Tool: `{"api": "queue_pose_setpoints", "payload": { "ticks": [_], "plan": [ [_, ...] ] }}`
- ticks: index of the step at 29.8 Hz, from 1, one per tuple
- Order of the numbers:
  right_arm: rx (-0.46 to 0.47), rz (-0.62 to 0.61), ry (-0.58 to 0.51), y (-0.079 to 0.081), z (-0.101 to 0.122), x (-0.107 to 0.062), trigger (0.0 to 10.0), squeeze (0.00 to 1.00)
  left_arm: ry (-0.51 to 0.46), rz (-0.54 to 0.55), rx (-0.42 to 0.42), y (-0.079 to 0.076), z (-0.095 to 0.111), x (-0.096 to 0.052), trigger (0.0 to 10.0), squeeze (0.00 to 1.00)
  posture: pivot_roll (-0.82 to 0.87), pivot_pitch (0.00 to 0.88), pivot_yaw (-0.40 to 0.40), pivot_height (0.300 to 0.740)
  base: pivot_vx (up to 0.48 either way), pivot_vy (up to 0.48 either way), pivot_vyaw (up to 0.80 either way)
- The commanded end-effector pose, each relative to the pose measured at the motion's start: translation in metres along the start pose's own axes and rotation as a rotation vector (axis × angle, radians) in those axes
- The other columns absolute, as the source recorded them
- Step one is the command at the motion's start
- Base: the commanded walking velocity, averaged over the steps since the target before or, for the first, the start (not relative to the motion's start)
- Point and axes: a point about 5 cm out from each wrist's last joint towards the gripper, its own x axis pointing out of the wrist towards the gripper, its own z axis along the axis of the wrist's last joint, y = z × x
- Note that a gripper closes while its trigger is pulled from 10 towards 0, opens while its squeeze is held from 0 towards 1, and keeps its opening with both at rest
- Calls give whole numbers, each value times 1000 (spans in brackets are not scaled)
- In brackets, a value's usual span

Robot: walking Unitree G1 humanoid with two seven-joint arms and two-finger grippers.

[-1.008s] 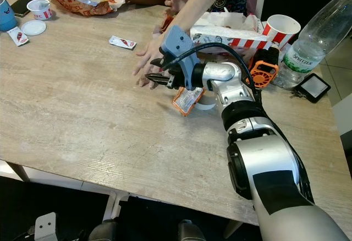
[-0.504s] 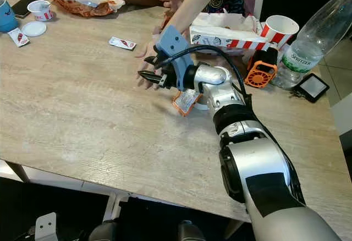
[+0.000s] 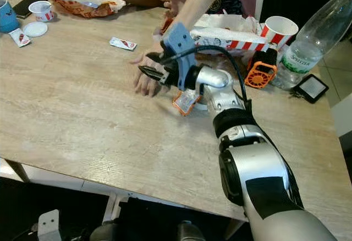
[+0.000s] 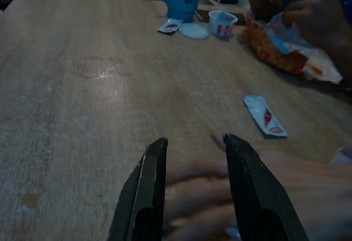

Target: Restocking fridge

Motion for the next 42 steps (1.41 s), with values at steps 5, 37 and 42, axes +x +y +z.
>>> {"api": "queue_pose_setpoints", "payload": {
  "ticks": [5, 37, 42],
  "plan": [
    [13, -5, -1, 2, -3, 1, 10000, 0, 8, 44, -13, 14, -3, -4, 10000, 0, -10, 187, -26, 740, 0, 0, 753],
    [-38, -149, 93, -7, -8, -2, 10000, 0, 64, 10, 4, 5, -14, -5, 10000, 0, -18, 184, -25, 740, 0, -45, 520],
    [-140, -176, 280, -13, -21, -11, 10000, 0, 65, 3, 10, 2, -14, -4, 10000, 0, -20, 181, -28, 740, 0, 0, 0]
  ]
}}
